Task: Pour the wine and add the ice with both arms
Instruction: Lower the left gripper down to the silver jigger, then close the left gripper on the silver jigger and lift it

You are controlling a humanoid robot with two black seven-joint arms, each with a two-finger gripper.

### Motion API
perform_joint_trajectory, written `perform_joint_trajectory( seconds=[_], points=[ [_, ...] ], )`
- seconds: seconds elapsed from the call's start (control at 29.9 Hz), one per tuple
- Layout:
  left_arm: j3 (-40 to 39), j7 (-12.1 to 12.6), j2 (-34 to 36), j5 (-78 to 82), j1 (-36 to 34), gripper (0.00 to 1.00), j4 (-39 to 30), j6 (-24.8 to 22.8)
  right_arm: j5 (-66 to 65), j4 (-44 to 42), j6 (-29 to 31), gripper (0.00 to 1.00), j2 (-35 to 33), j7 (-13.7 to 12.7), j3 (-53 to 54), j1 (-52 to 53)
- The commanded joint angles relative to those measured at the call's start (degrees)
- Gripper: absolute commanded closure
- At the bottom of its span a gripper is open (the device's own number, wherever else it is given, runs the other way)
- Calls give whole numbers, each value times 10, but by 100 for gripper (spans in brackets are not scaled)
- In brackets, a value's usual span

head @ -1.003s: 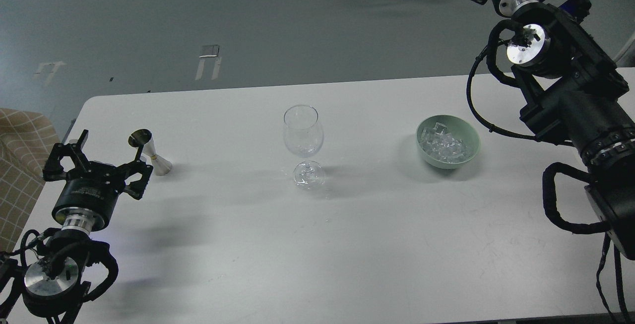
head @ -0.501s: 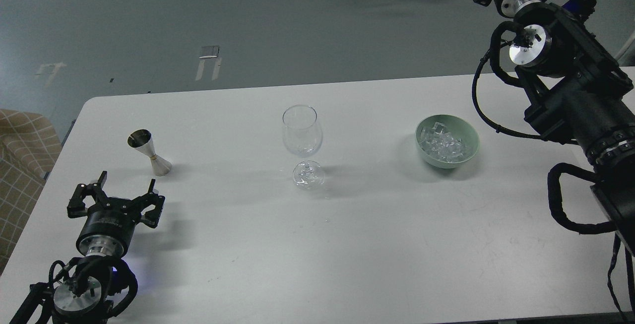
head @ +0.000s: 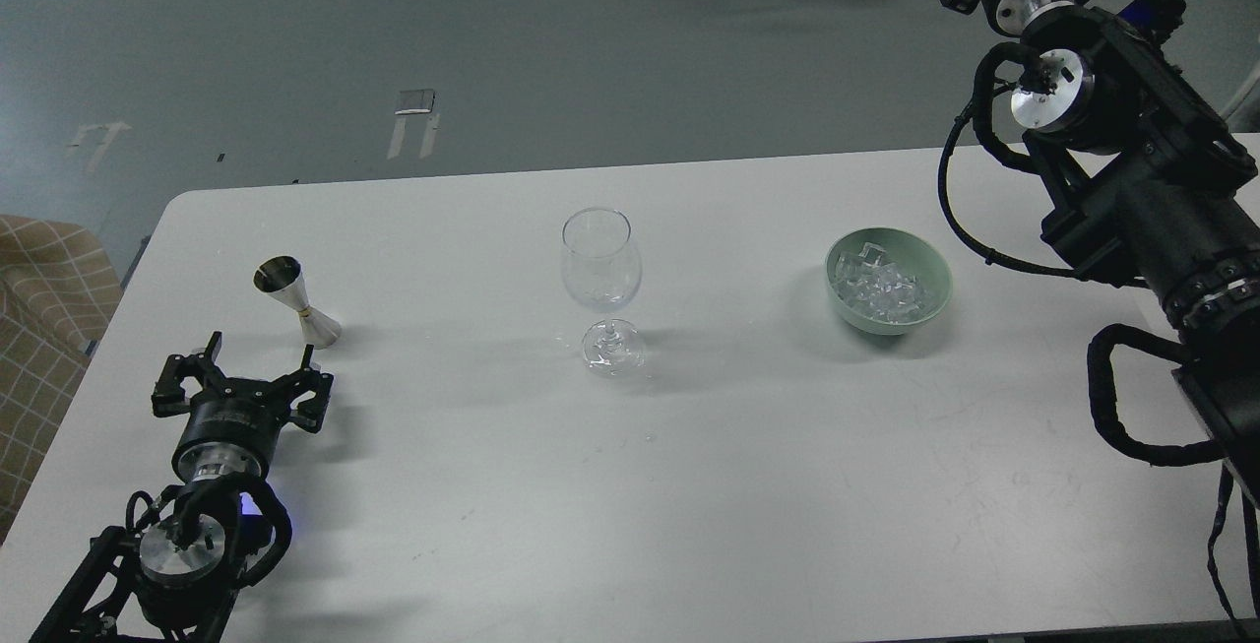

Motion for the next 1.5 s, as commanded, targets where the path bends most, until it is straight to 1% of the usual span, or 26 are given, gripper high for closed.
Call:
perform_joint_trajectory(
  seconds=[0.0, 0.13, 0.2, 0.33, 0.43, 0.47, 0.53, 0.6, 0.7, 0.87, 0.97, 1.1, 1.34, 1.47],
  points=[
    [0, 7, -2, -1, -11, 6, 2, 1, 0, 0, 0, 0, -3, 0, 0, 0],
    [0, 8, -3, -5, -24, 6, 9, 3, 0, 0, 0, 0, -3, 0, 0, 0],
    [-1, 8, -4, -5, -32, 8, 20, 2, 0, -1, 0, 0, -3, 0, 0, 0],
    [-3, 8, -15, -6, -50, 9, 43, -1, 0, -1, 0, 0, -3, 0, 0, -2],
    [-6, 8, -16, -7, -55, 15, 48, -1, 0, -1, 0, 0, -3, 0, 0, -2],
    [-6, 8, -16, -7, -57, 20, 51, -5, 0, -1, 0, 0, -3, 0, 0, -2],
    [-6, 8, -17, -7, -59, 24, 58, -14, 0, -1, 0, 0, -3, 0, 0, -2],
    [-6, 8, -18, -7, -64, 24, 65, -17, 0, -1, -1, 0, -3, 0, 0, -2],
    [-4, 9, -21, -7, -74, 20, 82, -18, 0, -1, -2, 0, -3, 1, 0, -2],
    [-5, 15, -21, -8, -91, 20, 103, -22, 0, -1, -2, 0, -3, 0, 0, -2],
    [-4, 15, -24, -8, -112, 20, 137, -24, 0, -2, -1, 0, -3, 1, 0, -2],
    [-4, 15, -24, -8, -119, 20, 144, -40, 0, -2, -1, 0, -3, 1, 0, -2],
    [-6, 14, -29, -8, -130, 20, 155, -41, 0, -2, -2, 0, -3, 1, 0, -2],
    [-7, 14, -30, -8, -138, 21, 166, -49, 0, -2, -2, 0, -3, 1, 0, -2]
  ],
)
